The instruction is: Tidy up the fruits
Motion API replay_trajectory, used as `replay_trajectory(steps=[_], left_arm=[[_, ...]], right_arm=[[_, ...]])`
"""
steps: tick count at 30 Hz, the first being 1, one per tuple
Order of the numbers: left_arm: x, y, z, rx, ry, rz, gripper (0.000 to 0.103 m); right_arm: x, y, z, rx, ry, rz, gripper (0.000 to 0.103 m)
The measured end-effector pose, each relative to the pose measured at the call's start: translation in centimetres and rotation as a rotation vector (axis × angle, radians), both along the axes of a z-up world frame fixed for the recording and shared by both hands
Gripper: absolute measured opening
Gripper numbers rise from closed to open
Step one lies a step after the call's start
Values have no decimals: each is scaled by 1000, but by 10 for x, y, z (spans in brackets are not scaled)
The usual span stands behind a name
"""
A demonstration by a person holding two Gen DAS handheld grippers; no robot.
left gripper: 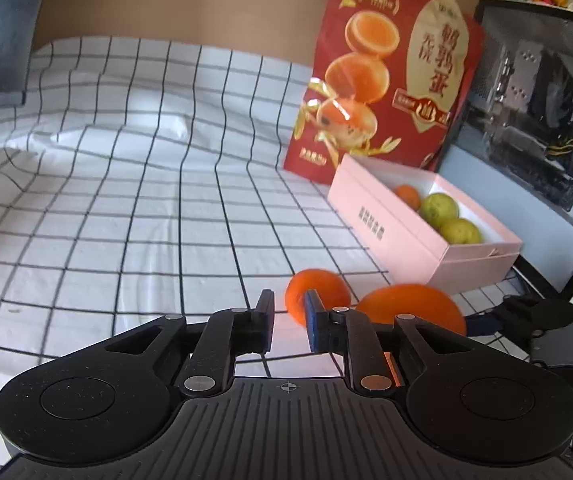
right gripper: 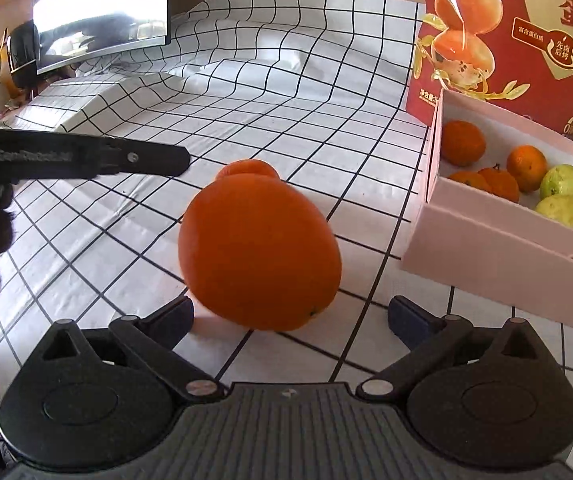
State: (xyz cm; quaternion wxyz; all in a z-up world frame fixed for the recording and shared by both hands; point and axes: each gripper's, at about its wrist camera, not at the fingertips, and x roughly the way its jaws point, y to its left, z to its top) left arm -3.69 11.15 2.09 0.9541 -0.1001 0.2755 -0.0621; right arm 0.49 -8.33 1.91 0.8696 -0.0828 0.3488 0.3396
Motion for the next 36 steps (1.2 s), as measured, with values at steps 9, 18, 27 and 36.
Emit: replay_trajectory(steps=[9, 18, 27, 36], left_arm=[[-6, 12, -14, -52, 30, 61, 19], [-33, 32, -4, -162, -29, 87, 20], [25, -4, 21, -43, 56, 10, 22], [57, -41, 19, 114, 99, 21, 24]], right_arm=[[-9, -21, 24, 134, 22, 18, 98], [8, -30, 23, 210, 104, -73, 98], [-20, -64, 13, 168, 111, -96, 98], [-54, -71, 21, 55, -54, -98, 98]])
